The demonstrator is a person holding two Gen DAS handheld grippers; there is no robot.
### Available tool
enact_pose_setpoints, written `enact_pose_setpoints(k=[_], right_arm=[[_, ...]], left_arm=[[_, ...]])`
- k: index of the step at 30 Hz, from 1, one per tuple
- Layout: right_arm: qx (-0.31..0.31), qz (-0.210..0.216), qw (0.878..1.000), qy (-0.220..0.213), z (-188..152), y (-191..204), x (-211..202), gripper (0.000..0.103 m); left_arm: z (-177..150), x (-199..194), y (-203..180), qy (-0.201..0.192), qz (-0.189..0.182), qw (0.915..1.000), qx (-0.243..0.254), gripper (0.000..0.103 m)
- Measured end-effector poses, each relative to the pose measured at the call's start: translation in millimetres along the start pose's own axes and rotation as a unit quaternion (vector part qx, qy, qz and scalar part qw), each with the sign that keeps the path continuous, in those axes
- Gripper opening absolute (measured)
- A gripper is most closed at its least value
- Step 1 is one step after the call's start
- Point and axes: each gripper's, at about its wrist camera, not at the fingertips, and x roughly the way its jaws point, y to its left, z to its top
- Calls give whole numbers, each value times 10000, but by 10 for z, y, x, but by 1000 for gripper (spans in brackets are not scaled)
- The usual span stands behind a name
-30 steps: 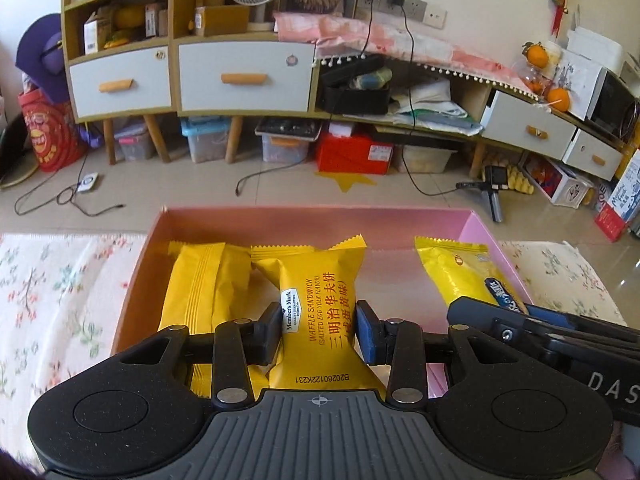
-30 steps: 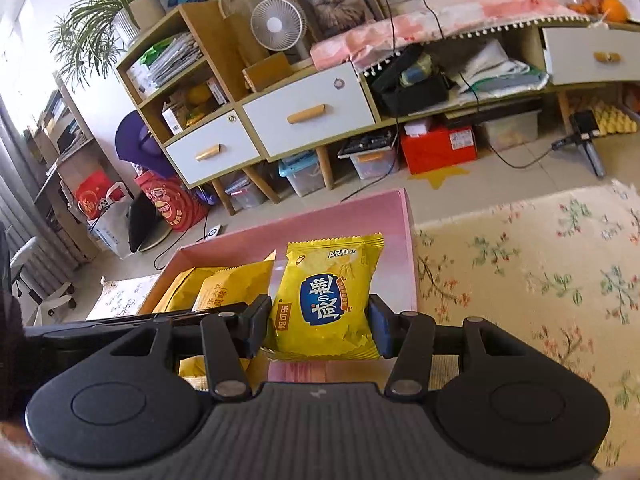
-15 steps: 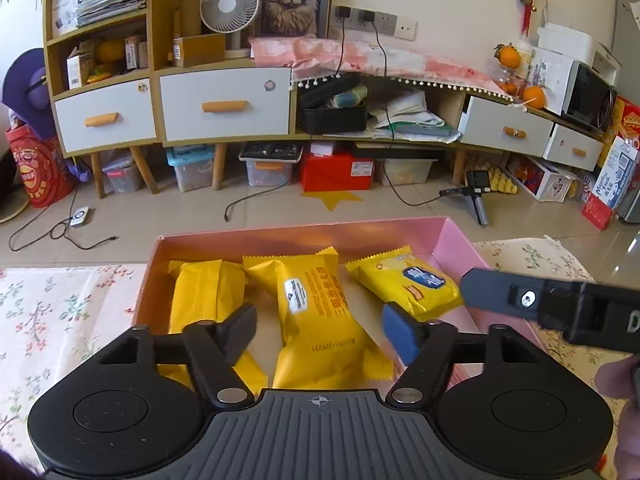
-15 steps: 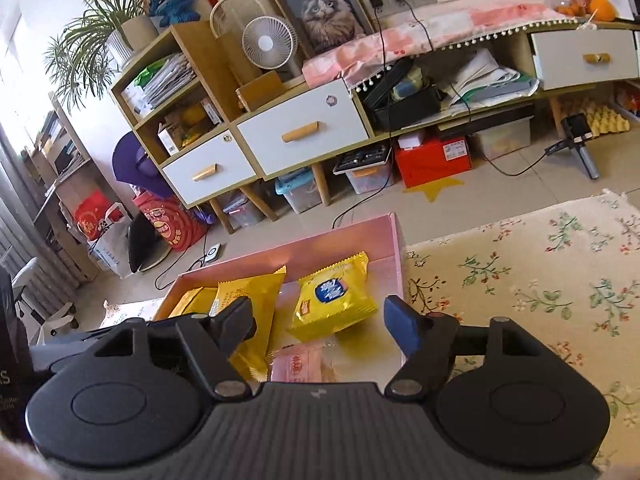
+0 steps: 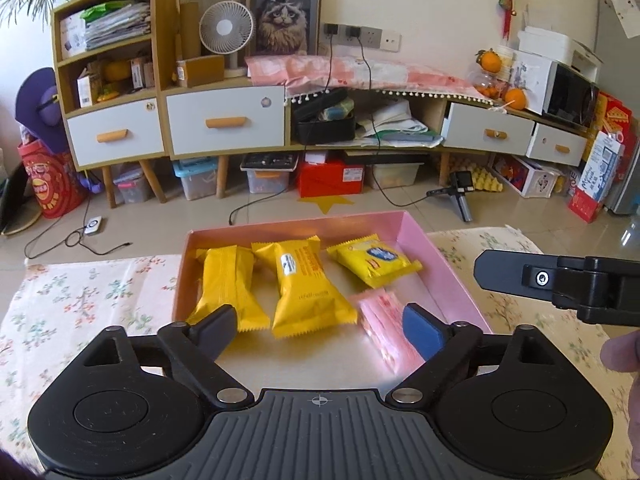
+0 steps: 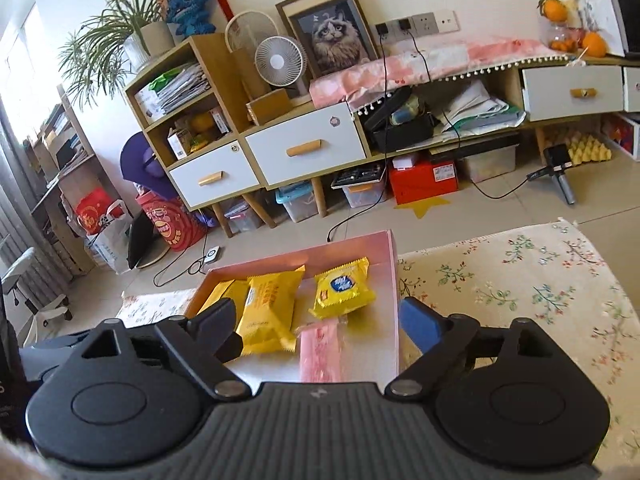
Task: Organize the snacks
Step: 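Move both tools back over the remaining snacks, then grasp the gold bar packet with the left tool while the right tool grasps a red candy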
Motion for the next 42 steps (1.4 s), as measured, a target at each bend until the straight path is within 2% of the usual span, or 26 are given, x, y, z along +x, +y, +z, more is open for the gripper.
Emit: enact_pose_setpoints(k=[8, 13, 17, 21, 26, 31, 38, 42], right_arm=[[-259, -245, 9994, 15, -152, 76, -283, 103], [-360, -278, 9990, 33, -294, 118, -427, 103], [-513, -310, 9982, 57, -397, 152, -516, 103], [-748, -363, 9964, 139, -536, 167, -546, 103], [-901, -272, 9952, 261, -804, 96, -629, 103], [-1257, -306, 9901, 545, -1012, 71, -691, 103], [-1464, -211, 9869, 642, -1188, -13, -791, 103], [-1470, -79, 9848, 926, -1300, -66, -774, 103]], left_arm=[[-298, -427, -17, 92, 65, 9998, 183, 97], [-493, -664, 7, 172, 124, 9991, 381, 99], [-671, -831, 84, 212, 200, 9990, 338, 100], [-888, -990, 176, -11, 240, 9991, 342, 100], [-987, -1059, 301, -1, 420, 9979, 496, 100], [-1125, -1058, 499, 183, 368, 9987, 304, 101], [-1351, -1026, 648, 385, 233, 9988, 192, 101], [-1470, -1004, 729, 536, 236, 9982, 95, 101]])
